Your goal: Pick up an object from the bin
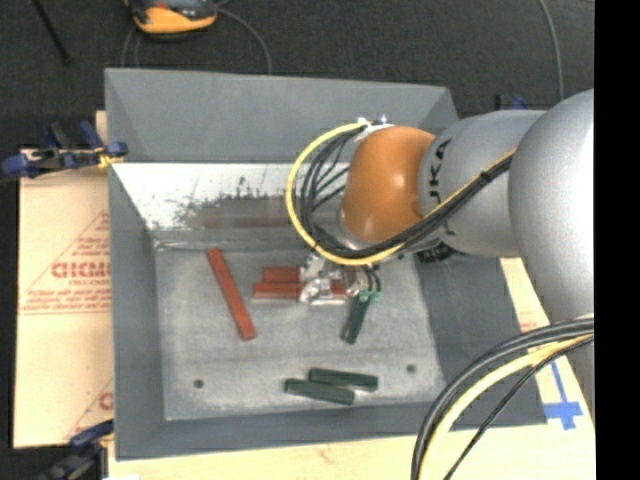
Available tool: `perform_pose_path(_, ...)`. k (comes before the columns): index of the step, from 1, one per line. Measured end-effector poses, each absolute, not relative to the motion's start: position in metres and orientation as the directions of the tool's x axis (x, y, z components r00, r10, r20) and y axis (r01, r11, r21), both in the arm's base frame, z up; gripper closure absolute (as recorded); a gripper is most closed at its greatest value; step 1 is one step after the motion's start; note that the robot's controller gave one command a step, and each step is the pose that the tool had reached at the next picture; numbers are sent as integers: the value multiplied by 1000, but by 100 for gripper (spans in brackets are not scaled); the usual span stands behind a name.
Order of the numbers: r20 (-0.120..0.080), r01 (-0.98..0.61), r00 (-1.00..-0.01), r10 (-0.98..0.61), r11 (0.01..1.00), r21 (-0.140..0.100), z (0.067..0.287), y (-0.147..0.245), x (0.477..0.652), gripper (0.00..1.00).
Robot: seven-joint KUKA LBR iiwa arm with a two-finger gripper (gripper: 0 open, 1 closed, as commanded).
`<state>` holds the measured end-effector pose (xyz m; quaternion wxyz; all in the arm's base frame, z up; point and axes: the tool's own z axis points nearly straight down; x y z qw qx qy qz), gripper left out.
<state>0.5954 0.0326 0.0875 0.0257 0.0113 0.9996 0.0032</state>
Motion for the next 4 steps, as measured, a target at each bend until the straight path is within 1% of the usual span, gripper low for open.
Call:
perform_pose_path(1,-17,21,-1000,21,1000,4,81,33,587,0)
perform_pose_path(2,1,22,-1000,22,1000,4,82,33,585,100)
perform_pose_path(3,-39,23,-999,23,1000,5,82,32,592,0)
perform_pose_path(4,16,22,-1000,22,1000,3,81,33,582,100)
